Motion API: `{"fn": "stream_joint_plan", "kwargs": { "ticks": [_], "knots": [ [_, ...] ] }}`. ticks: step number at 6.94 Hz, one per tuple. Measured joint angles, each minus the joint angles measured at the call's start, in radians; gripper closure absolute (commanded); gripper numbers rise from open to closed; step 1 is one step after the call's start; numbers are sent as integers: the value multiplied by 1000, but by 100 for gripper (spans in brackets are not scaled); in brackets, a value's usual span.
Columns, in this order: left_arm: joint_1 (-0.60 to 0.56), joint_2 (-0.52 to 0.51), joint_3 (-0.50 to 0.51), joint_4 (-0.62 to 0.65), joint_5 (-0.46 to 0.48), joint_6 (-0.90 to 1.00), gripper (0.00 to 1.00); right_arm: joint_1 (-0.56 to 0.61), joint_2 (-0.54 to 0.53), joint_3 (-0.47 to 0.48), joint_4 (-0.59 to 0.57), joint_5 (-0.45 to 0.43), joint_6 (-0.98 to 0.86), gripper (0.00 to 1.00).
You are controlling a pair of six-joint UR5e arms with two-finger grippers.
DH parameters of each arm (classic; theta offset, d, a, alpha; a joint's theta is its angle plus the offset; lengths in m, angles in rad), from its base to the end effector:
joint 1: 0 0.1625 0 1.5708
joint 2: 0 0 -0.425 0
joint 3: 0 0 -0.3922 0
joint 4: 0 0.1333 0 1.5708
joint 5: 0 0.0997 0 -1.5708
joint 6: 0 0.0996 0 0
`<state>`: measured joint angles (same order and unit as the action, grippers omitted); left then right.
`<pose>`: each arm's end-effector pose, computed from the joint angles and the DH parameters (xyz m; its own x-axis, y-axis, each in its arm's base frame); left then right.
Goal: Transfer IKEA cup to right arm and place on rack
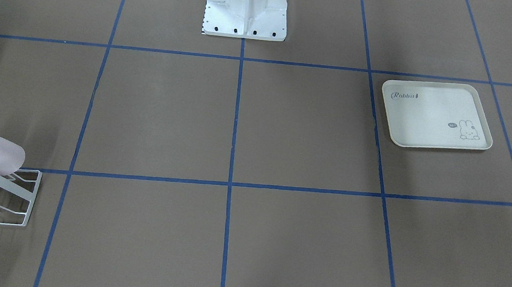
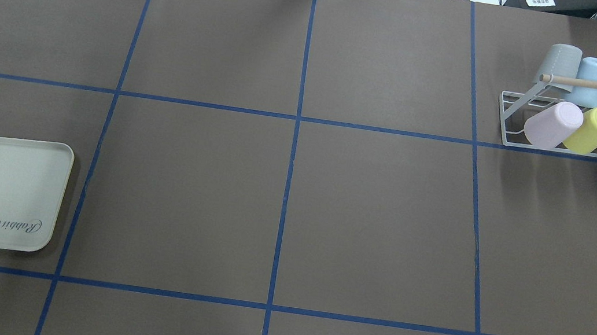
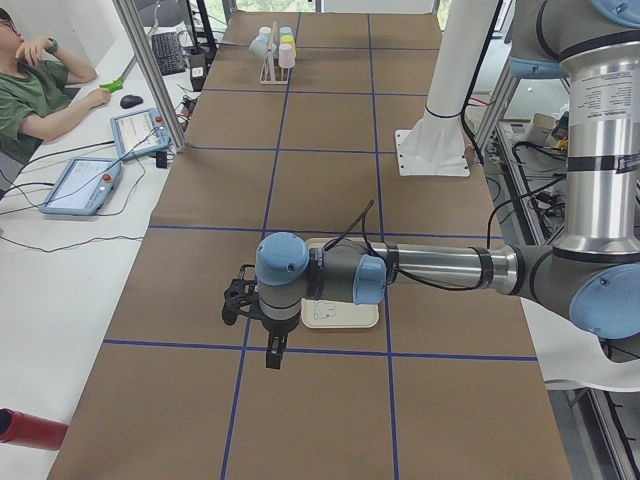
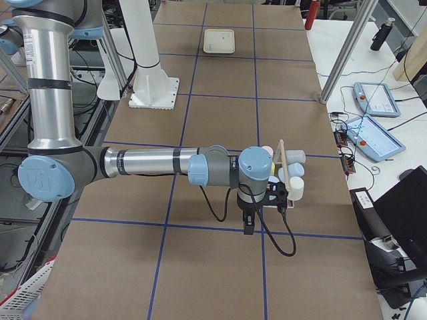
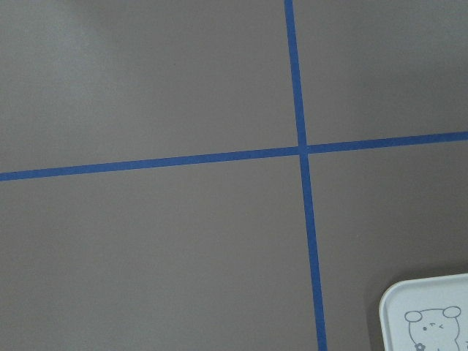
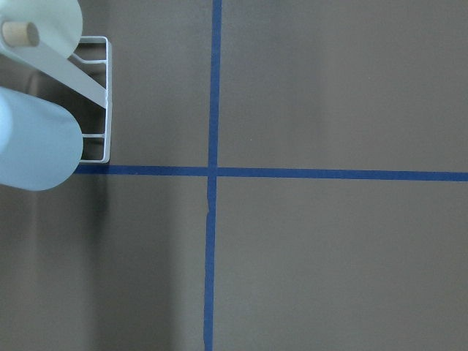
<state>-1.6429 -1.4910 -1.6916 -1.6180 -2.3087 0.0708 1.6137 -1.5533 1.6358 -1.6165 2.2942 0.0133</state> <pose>-0.0995 -0.4578 0.6347 0.7454 0.0761 -0.6622 0.0191 0.9906 0.1353 0.0888 -0.4973 0.6261 0.7493 0.0211 0.6619 -0.0528 0.9982 0.0280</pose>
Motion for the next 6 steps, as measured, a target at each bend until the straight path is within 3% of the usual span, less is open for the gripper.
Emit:
{"fn": "stream_joint_plan", "kwargs": {
  "ticks": [6],
  "knots": [
    [1,-1,-1,1,0,-51,0,0,2,1,3,-1,52,0]
  ]
}}
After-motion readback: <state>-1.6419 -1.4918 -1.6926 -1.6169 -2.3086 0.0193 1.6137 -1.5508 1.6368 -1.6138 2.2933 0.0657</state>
